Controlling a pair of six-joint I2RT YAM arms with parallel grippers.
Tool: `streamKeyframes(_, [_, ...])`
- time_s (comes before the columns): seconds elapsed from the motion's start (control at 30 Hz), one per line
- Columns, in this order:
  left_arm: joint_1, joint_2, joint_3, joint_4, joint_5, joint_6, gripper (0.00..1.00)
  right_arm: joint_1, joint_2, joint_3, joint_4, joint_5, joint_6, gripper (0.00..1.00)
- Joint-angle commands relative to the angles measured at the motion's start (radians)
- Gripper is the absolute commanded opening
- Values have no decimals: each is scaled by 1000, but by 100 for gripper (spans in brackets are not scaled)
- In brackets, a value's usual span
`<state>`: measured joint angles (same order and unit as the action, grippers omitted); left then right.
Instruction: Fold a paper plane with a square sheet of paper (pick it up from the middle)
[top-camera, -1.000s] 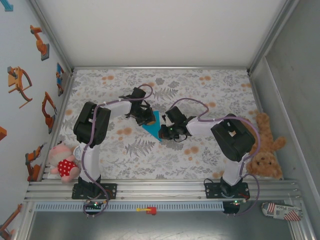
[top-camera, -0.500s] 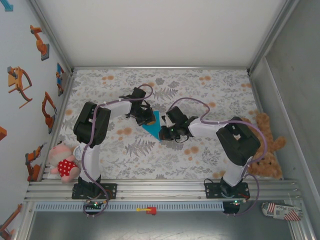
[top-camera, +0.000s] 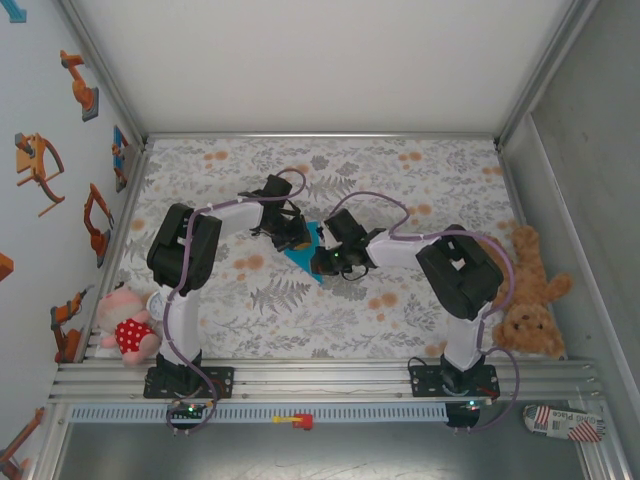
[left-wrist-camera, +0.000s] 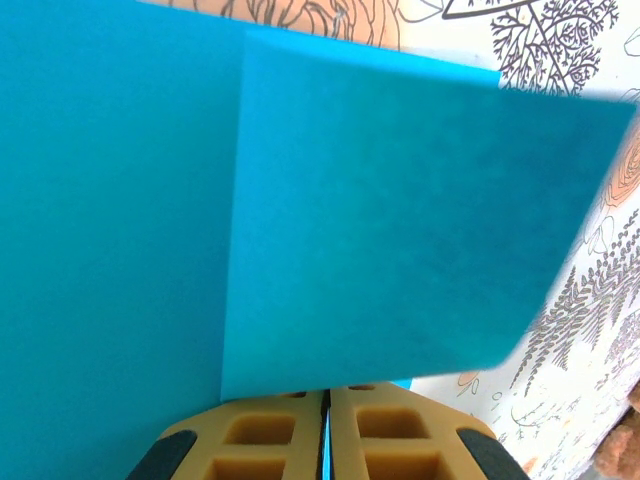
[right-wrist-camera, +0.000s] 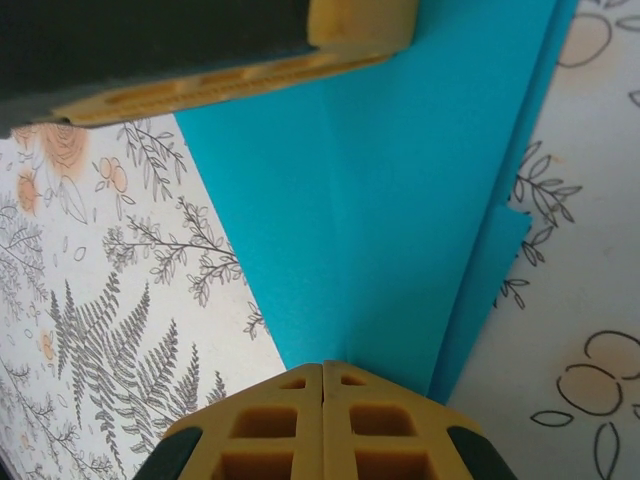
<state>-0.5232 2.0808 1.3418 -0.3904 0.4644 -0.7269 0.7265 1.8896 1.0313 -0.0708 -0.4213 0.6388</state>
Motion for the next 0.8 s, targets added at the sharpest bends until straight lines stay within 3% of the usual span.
streamKeyframes(0.0, [2,113,-53,-131,-190,17,11,5,-7,-44,-13,10,7,0])
streamKeyframes(0.43, [3,133,-37,-156,-219,26,11,10,-154,-293,14,-68,12,0])
streamKeyframes(0.63, [0,119,-40,-149,-196,19,11,7,-316,-261,-45,41,-27,0])
streamKeyframes(0.77, [-11,95,-50,-138,-185,-12,11,8,-323,-204,11,92,4,0])
